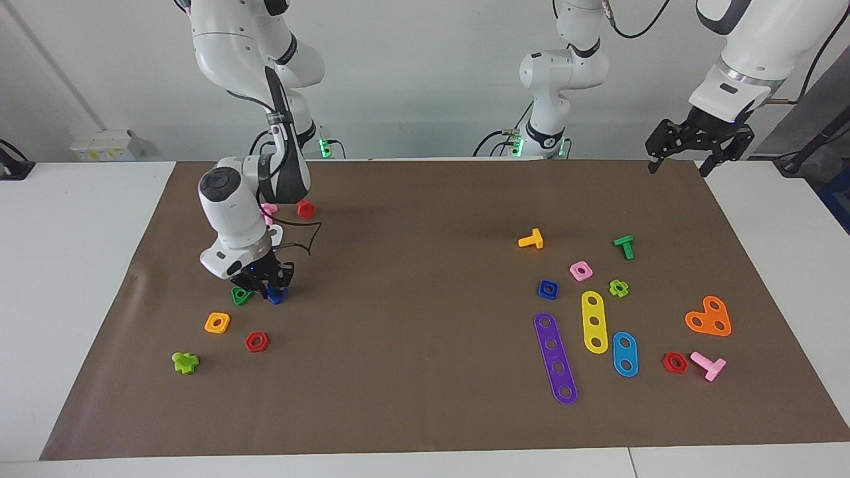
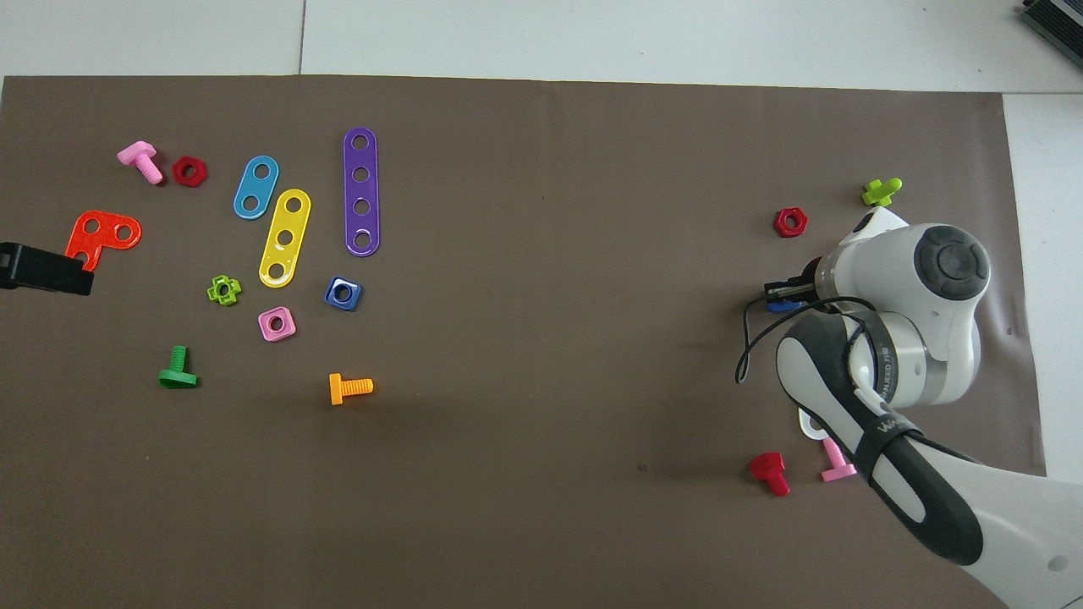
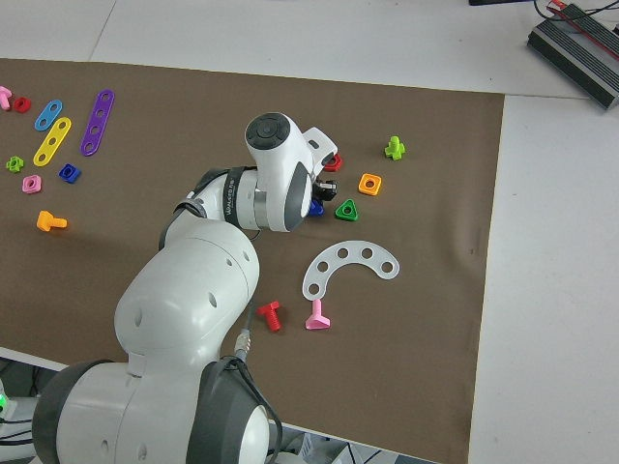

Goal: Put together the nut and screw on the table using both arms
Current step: 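Grasp the blue triangle piece with the right gripper and lift it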

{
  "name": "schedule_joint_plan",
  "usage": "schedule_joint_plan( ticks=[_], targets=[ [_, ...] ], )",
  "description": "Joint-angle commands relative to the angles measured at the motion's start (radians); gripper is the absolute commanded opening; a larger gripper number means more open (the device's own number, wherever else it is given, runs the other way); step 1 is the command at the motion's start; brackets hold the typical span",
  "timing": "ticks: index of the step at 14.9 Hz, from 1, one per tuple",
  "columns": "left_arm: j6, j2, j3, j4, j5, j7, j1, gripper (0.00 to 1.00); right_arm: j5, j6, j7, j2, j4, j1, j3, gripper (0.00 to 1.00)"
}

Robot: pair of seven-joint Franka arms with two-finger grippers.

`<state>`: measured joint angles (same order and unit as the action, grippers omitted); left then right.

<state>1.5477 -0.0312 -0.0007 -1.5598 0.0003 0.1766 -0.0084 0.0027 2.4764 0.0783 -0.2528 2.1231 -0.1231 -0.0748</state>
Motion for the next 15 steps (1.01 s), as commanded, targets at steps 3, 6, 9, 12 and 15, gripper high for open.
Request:
schedule_joint_plan(
  ticks=[3,6,9,12,15],
  targets=[
    [0.014,-0.032,-0.001,-0.037,0.015,-0.002,0.002,1.0,0.033,-0.091,0.024,0.029,-0.033,0.013,0.006,0.0],
    [0.014,-0.032,-0.001,-0.037,0.015,-0.002,0.002,1.0,0.039,-0.284,0.006,0.046,-0.191,0.007,0.006,0.0],
    [0.014,-0.032,-0.002,-0.037,0.015,-0.002,0.002,1.0,0.039,-0.382,-0.061,0.041,-0.333,-0.001,0.007,0.0],
    [0.012,-0.032,-0.002,-0.037,0.015,-0.002,0.002,1.0,0.022,-0.444,-0.194,0.04,-0.417,-0.076,0.009,0.0],
    [0.014,-0.032,-0.002,-0.037,0.015,-0.002,0.002,1.0,0.017,-0.435,-0.415,0.033,-0.433,-0.203,0.009,0.0]
  ],
)
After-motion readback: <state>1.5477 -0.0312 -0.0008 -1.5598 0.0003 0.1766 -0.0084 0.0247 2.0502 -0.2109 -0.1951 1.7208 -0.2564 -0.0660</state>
